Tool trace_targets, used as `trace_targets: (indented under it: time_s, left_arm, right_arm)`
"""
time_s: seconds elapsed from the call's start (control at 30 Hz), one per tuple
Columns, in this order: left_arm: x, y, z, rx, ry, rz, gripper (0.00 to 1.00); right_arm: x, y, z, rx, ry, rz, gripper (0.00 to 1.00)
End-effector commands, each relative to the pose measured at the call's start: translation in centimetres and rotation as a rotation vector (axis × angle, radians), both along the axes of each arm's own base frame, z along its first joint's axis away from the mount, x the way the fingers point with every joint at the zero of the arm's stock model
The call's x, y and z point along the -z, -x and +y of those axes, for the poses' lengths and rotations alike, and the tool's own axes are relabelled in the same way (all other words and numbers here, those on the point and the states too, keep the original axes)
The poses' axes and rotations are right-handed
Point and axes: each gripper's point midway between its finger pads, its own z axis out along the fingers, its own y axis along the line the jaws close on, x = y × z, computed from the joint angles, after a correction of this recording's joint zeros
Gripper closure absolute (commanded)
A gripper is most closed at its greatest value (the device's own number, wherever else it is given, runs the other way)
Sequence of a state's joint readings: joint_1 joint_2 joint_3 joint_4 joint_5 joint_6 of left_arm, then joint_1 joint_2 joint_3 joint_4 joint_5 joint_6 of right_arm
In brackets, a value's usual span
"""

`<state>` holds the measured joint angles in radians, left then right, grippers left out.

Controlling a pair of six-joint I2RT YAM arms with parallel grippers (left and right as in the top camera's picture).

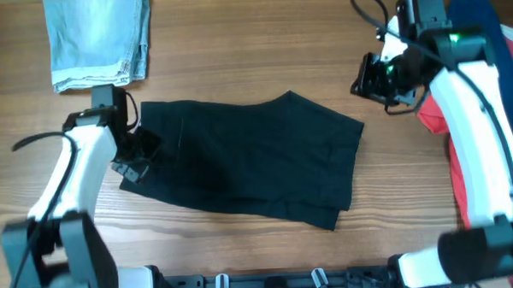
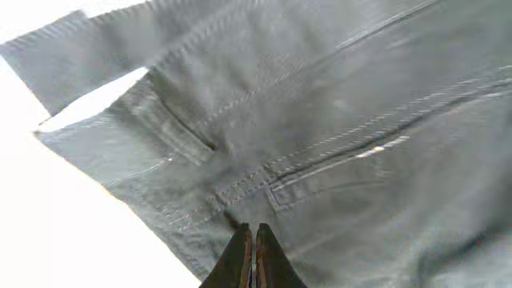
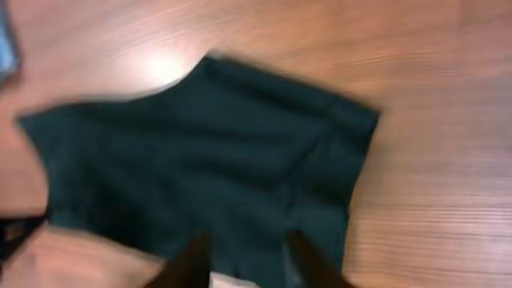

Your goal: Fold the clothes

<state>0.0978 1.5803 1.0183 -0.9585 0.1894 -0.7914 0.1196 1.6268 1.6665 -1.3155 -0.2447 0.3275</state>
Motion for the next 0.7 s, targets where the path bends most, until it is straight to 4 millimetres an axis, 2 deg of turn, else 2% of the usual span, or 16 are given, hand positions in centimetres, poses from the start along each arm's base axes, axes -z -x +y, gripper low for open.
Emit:
trace_targets:
  time_s: [0.0, 0.03, 0.07, 0.1, 0.17, 0.27, 0.33, 0.4, 0.57, 0.67]
  left_arm:
    - [-1.1, -0.5, 0.8, 0.129, -0.073, -0.077, 0.94]
    - [-1.0, -0.7, 0.1, 0.209, -0.062, -0.092, 0.94]
    - [-0.9, -0.6, -0.3, 0.243, -0.065, -0.091, 0.93]
    - [-0.9, -0.5, -0.4, 0.255, -0.073, -0.088, 0.93]
    - [-0.9, -0.8, -0.6, 0.261, -0.074, -0.100, 0.96]
    - [-0.4, -1.1, -1.6, 0.301, -0.027, -0.105, 0.96]
    - [1.0, -0.7, -2.0, 0.333, -0.007, -0.058, 0.96]
    - [2.7, -0.8, -2.0, 0.346, 0.000, -0.022, 0.96]
    - [6.2, -0.8, -1.6, 0.344, -0.007, 0.058, 0.96]
    - [7.0, -0.1, 0.9, 0.284, -0.147, 0.126, 0.96]
  right_arm:
    - [1.9, 3.4, 4.9, -0.164, 0.001, 0.087, 0.63]
    - [3.3, 4.4, 6.3, -0.169, 0.001, 0.126, 0.74]
    - [5.7, 6.0, 7.8, -0.164, 0.007, 0.185, 0.87]
    - [7.9, 7.4, 8.4, -0.141, 0.023, 0.238, 0.94]
    - [12.3, 10.0, 8.6, -0.084, 0.046, 0.330, 0.96]
    - [17.0, 13.5, 9.8, -0.073, -0.075, 0.441, 0.96]
    - [18.8, 15.1, 9.4, -0.040, -0.082, 0.488, 0.96]
    - [19.6, 15.6, 8.8, 0.002, -0.061, 0.503, 0.96]
    - [20.3, 13.9, 7.7, 0.138, -0.046, 0.473, 0.96]
    - [20.7, 13.1, 7.0, 0.182, -0.065, 0.454, 0.96]
